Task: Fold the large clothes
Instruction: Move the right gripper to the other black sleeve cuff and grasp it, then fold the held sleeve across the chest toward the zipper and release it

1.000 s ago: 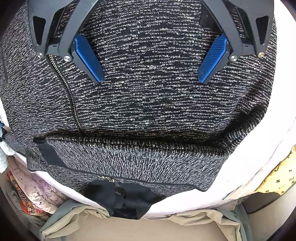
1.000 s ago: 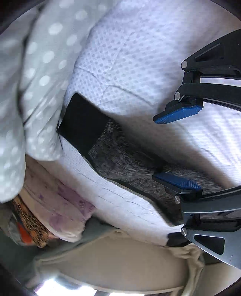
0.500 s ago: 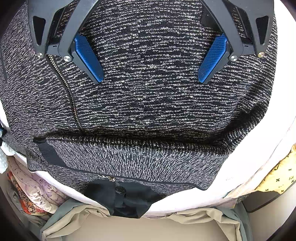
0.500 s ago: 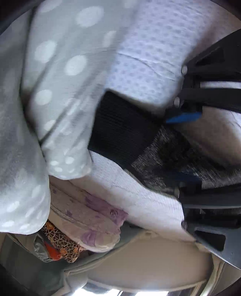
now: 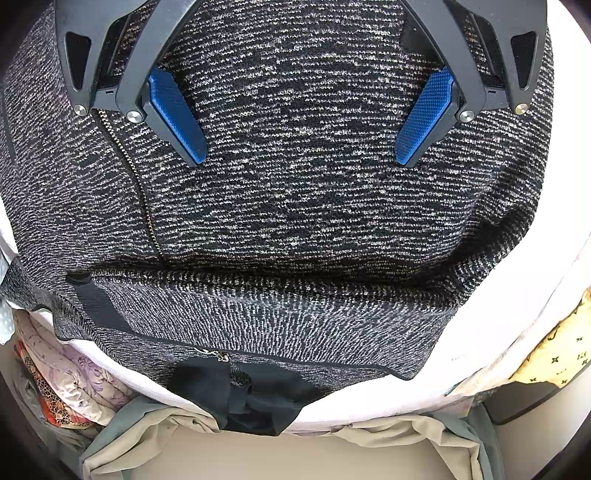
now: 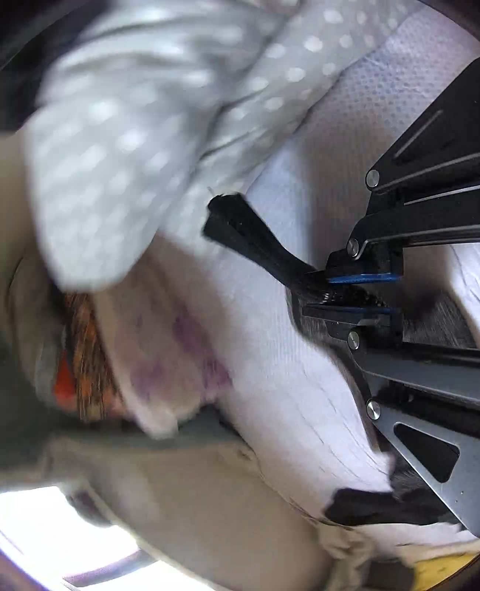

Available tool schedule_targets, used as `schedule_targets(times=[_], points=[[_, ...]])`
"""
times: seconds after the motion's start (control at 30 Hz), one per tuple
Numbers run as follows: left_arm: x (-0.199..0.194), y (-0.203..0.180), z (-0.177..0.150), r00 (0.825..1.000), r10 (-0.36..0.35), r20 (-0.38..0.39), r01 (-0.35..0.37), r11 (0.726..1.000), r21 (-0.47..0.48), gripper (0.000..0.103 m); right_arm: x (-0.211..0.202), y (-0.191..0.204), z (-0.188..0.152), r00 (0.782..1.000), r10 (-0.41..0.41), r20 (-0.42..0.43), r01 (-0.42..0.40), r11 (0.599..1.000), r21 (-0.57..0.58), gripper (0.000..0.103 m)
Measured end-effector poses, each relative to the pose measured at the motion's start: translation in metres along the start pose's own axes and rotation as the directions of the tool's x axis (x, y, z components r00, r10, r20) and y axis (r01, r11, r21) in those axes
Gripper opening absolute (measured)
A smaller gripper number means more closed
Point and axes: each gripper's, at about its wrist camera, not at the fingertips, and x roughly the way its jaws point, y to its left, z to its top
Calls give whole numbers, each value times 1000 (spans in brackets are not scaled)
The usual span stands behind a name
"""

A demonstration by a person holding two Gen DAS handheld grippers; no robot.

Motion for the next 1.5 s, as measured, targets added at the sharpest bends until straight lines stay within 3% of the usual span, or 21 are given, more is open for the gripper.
schedule_targets(times=[0.13, 0.23, 0.43, 0.57, 0.7, 0.77, 0.8, 0.83, 0.87, 0.93, 1.07, 1.17, 1.33, 1.4, 1.5], points=[[0, 0, 0, 1000, -2, -1, 2, 1000, -1, 103, -31, 62, -15, 996, 87, 21, -83, 985, -148, 4], [0, 0, 1, 1000, -3, -2, 3, 1000, -3, 103, -48, 116, -41, 986, 167, 5, -159, 949, -272, 4], [1, 0, 1, 1000, -3, -2, 3, 1000, -4, 103, -64, 222, -126, 953, 279, -117, -297, 788, -539, 4], [1, 1, 1, 1000, -5, -3, 5, 1000, -6, 103, -47, 263, -194, 941, 247, -230, -338, 675, -656, 4], [1, 2, 1, 1000, -6, -5, 6, 1000, -10, 103, -23, 268, -248, 939, 151, -308, -333, 615, -715, 5], [2, 2, 1, 1000, -5, -8, 5, 1000, -16, 103, -18, 267, -267, 939, 98, -330, -322, 587, -743, 13], [2, 2, 2, 1000, -6, -9, 5, 1000, -18, 103, -18, 266, -271, 937, 85, -340, -323, 585, -744, 17], [2, 3, 3, 1000, -7, -11, 6, 1000, -21, 103, -20, 263, -272, 933, 84, -349, -329, 589, -738, 26], [3, 3, 4, 1000, -8, -13, 8, 1000, -23, 103, -26, 260, -271, 930, 85, -358, -335, 597, -729, 44], [2, 4, 6, 1000, -11, -19, 11, 1000, -24, 103, -43, 251, -265, 931, 88, -355, -330, 620, -711, 56], [0, 4, 10, 998, -41, -47, 40, 999, -31, 103, -72, 228, -268, 932, 67, -355, -311, 650, -694, 61], [-10, 3, 12, 991, -124, -41, 122, 992, -42, 103, -80, 200, -280, 942, 9, -336, -257, 665, -701, 62], [-35, 1, 20, 957, -289, -8, 288, 955, -75, 103, -76, 167, -287, 946, -50, -321, -186, 726, -662, 71], [-46, 2, 26, 936, -352, 19, 352, 930, -101, 102, -75, 162, -288, 956, -45, -291, -167, 733, -660, 78], [-51, 1, 47, 896, -441, 50, 443, 882, -161, 97, -70, 158, -288, 952, -29, -304, -179, 753, -633, 83]])
